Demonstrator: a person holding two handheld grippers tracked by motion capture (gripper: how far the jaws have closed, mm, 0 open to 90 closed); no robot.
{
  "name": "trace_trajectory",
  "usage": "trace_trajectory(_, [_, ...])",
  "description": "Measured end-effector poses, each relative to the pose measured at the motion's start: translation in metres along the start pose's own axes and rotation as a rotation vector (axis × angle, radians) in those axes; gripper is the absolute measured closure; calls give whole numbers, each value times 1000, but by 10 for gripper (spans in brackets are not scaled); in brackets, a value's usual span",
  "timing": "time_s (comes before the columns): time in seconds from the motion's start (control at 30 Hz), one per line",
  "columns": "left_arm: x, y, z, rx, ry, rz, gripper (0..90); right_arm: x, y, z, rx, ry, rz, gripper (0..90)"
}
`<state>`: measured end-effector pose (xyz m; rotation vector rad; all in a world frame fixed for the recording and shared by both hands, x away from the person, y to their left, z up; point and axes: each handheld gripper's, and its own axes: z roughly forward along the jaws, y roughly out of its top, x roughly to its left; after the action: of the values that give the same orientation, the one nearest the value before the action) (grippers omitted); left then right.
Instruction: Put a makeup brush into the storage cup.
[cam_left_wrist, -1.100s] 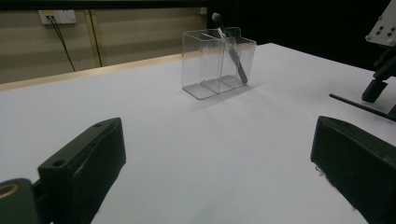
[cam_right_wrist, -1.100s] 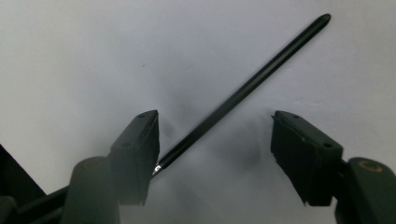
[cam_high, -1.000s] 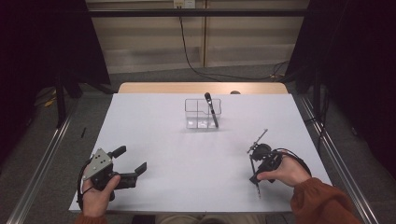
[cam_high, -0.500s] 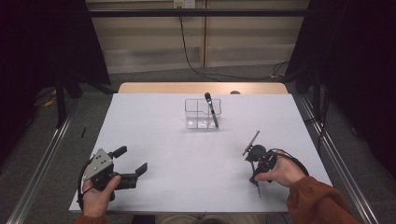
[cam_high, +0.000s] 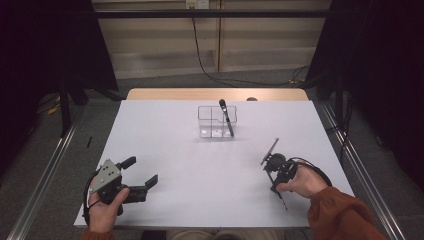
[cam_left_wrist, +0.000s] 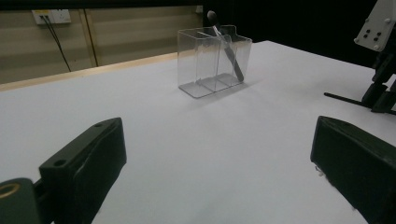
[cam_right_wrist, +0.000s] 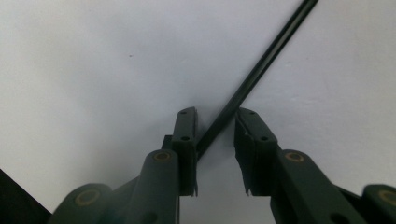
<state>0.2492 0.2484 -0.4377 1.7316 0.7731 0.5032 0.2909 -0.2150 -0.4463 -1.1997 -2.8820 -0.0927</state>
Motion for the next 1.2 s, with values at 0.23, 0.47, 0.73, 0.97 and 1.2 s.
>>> trace_trajectory(0.23, [1, 0, 0, -1, 4, 2, 35, -5, 0, 0, 1, 14, 33, 829])
trace_trajectory(0.47, [0, 0, 0, 2, 3, 5, 35, -5, 0, 0, 0, 10, 37, 861])
trace_trajectory(0.73, [0, 0, 0, 1, 5, 1, 35, -6, -3, -1, -20, 12, 49, 864])
trace_trajectory(0.97, [1, 0, 0, 0, 7, -1, 35, -11, -7, -1, -45, 44, 68, 866])
trace_trajectory(1.2, [1, 0, 0, 0, 8, -2, 35, -11, -9, -5, -94, 43, 75, 866])
